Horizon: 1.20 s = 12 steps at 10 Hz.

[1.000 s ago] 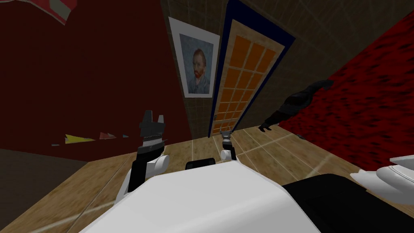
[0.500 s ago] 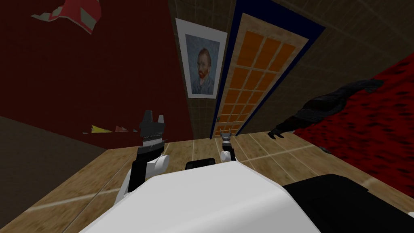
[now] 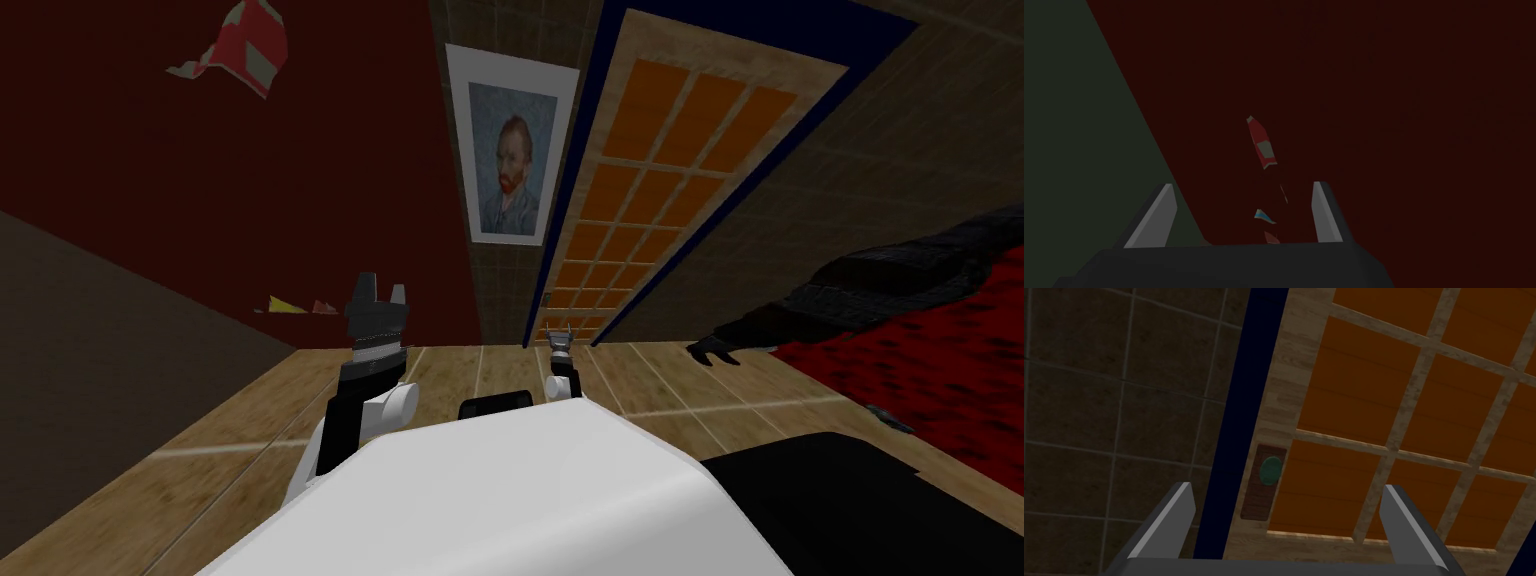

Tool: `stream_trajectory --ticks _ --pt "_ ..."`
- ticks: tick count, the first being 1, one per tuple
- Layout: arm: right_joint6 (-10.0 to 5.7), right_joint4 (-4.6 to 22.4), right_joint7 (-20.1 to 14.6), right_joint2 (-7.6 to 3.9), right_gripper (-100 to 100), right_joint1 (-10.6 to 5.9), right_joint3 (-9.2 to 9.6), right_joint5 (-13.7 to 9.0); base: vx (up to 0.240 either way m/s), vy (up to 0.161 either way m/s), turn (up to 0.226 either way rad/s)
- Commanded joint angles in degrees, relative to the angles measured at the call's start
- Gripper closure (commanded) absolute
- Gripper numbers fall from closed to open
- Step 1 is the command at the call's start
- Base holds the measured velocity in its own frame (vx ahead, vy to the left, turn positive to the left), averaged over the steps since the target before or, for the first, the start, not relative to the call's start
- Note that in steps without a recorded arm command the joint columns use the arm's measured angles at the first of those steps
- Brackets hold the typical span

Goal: Pull the door open

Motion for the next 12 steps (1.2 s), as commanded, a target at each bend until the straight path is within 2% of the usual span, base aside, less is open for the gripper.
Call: stream_trajectory --ticks 1,12 --pt "-0.64 1.7 -1.2 -0.05 -100 -0.35 0.19 -1.2 0.047 -0.084 0.174" --pt "-5.28 13.8 -9.2 -1.19 -100 -3.06 1.37 -8.2 0.028 -0.096 0.186"
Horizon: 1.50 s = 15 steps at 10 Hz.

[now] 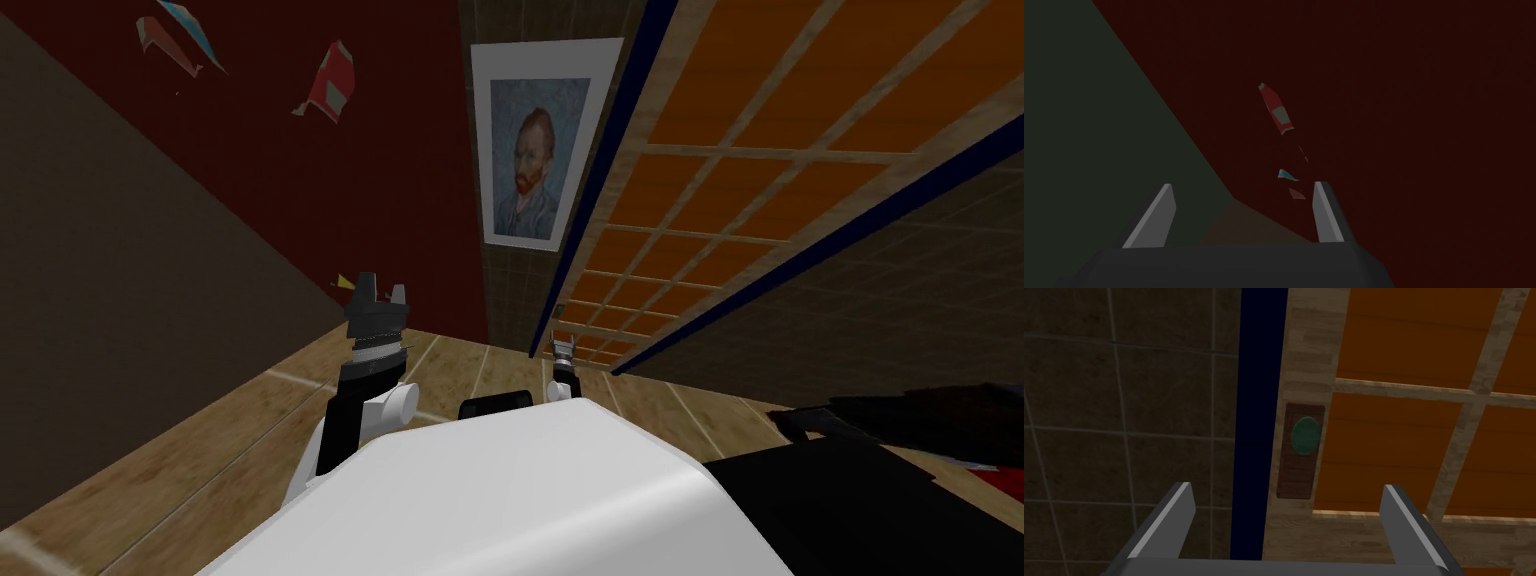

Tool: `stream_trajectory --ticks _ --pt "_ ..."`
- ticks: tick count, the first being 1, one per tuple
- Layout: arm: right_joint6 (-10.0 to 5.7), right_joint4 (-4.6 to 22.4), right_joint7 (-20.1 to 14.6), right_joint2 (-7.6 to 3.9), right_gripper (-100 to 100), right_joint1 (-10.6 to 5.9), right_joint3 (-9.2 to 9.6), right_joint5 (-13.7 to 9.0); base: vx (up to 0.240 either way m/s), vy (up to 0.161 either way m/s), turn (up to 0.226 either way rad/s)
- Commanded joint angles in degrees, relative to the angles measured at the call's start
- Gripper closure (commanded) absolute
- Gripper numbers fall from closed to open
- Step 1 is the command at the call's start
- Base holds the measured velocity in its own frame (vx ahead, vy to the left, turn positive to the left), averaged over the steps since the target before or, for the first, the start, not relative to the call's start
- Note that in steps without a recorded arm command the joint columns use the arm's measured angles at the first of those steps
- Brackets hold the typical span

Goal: Pull the door open

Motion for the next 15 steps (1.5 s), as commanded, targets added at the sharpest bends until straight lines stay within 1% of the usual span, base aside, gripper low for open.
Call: stream_trajectory --ticks 1,2,3,4,7,9,10,11,12,13,14,15 --pt "-0.86 2.3 -1.7 -0.28 -100 -0.56 0.16 -1.5 0.028 -0.124 0.266" --pt "-1.22 3.3 -2.3 -0.37 -100 -0.77 0.25 -2.1 0.032 -0.133 0.252" --pt "-1.84 4.9 -3.4 -0.51 -100 -1.13 0.41 -3.0 0.022 -0.145 0.235" --pt "-2.13 5.6 -3.9 -0.58 -100 -1.30 0.48 -3.4 0.029 -0.134 0.158" --pt "-3.82 10.0 -6.8 -0.96 -100 -2.28 0.91 -6.0 0.016 -0.131 0.248" --pt "-4.71 12.3 -8.3 -1.16 -100 -2.81 1.14 -7.4 0.026 -0.148 0.206" --pt "-4.48 11.5 -7.9 -1.19 -100 -2.49 1.11 -6.9 0.009 -0.069 0.040" --pt "-4.95 12.5 -10.0 -2.60 -100 -2.07 1.18 -7.1 0.137 -0.016 0.025" --pt "-5.09 12.8 -10.7 -3.11 -100 -1.89 1.21 -7.2 0.191 -0.001 0.036" --pt "-5.43 13.5 -12.4 -4.32 -100 -1.49 1.27 -7.3 0.176 0.013 0.041" --pt "-5.61 13.9 -13.3 -4.97 -100 -1.27 1.31 -7.3 0.154 0.003 0.029" --pt "-6.00 14.7 -15.2 -6.36 -100 -0.81 1.38 -7.5 0.178 -0.007 0.045"
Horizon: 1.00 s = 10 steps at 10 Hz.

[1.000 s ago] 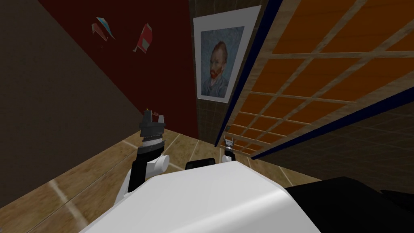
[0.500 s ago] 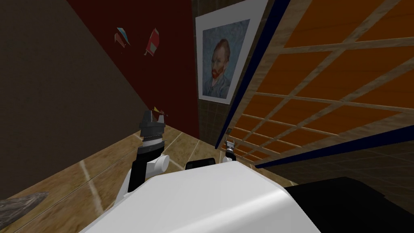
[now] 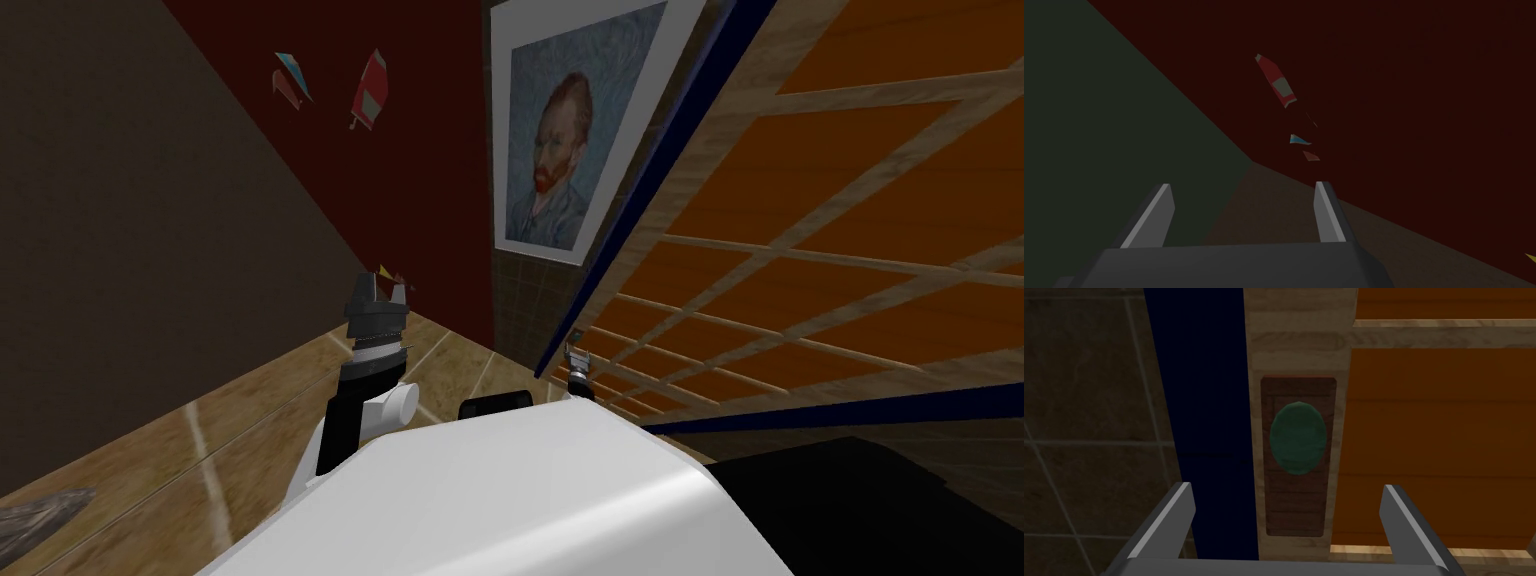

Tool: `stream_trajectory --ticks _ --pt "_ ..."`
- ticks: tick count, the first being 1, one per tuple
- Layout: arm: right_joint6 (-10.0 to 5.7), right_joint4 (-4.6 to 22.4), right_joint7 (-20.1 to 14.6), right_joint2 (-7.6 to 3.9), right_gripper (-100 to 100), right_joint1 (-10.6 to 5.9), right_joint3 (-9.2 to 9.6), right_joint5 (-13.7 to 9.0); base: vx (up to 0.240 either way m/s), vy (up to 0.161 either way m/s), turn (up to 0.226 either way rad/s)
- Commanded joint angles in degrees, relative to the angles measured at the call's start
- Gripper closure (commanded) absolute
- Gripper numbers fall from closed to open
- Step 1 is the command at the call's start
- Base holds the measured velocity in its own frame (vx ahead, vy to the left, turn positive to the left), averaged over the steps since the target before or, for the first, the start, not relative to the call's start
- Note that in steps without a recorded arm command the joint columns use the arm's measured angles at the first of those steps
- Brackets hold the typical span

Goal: Pull the door open

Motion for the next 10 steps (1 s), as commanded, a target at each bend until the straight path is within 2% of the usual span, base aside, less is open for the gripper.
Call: stream_trajectory --ticks 1,4,5,6,7,8,9,10 --pt "-0.01 -0.5 -1.7 -1.57 -100 1.15 -0.08 -0.3 0.162 -0.011 0.031" --pt "-0.58 0.7 -4.5 -3.59 -100 1.83 0.03 -0.5 0.094 0.000 0.023" --pt "-0.91 1.4 -6.1 -4.76 -100 2.22 0.09 -0.6 0.118 0.017 0.035" --pt "-1.05 1.7 -6.8 -5.25 -100 2.39 0.11 -0.6 0.126 0.010 0.023" --pt "-1.33 2.3 -8.2 -6.27 -100 2.73 0.17 -0.7 0.172 0.021 0.031" --pt "-1.36 2.1 -7.4 -5.62 -100 2.67 0.22 -0.6 0.074 0.015 -0.032" --pt "-1.36 2.1 -7.4 -5.62 100 2.67 0.22 -0.6 -0.028 0.008 0.018" --pt "-1.36 2.1 -7.4 -5.62 100 2.67 0.22 -0.6 -0.034 -0.011 -0.012"
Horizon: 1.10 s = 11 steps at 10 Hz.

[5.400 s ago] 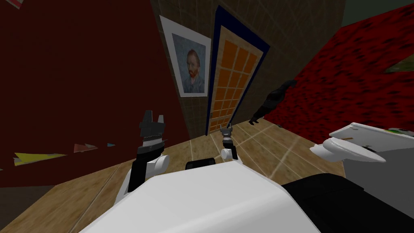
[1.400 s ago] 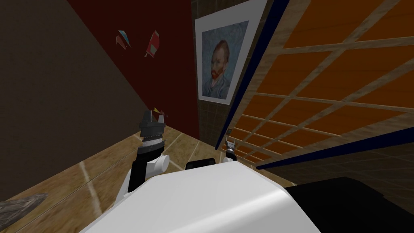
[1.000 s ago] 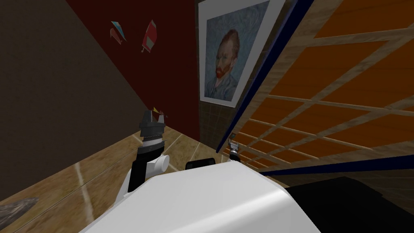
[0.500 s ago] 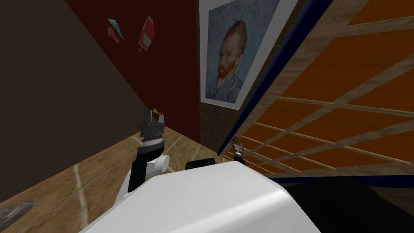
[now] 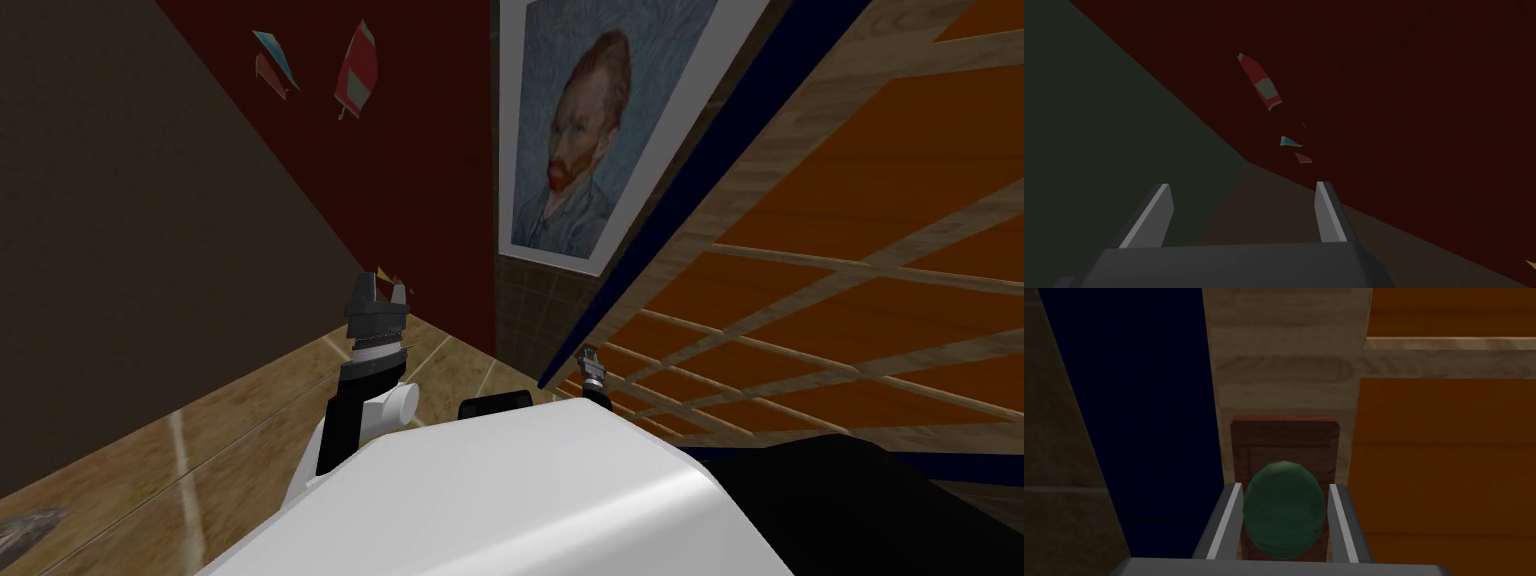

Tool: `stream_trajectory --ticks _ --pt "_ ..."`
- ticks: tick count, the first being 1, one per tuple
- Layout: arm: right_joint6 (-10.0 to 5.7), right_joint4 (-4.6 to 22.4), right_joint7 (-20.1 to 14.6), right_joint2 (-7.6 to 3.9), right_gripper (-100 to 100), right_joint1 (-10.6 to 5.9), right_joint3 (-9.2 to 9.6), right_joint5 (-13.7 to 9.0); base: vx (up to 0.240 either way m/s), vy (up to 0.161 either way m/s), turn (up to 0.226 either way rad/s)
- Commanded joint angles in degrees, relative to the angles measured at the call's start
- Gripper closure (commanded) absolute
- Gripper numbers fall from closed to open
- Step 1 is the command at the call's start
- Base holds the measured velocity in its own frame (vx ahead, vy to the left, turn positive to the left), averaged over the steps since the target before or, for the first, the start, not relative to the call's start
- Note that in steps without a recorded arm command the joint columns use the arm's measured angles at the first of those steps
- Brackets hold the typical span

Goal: Pull the door open

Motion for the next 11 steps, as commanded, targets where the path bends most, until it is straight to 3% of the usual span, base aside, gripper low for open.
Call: stream_trajectory --ticks 1,4,11 --pt "0.10 -0.1 0.0 0.08 100 -0.10 0.10 0.0 -0.017 -0.009 0.022" --pt "0.10 -0.1 0.0 0.08 100 -0.10 0.10 0.0 -0.002 -0.002 0.003" --pt "-0.33 -2.6 -2.6 -2.16 100 1.36 5.13 3.0 -0.185 0.002 0.059"
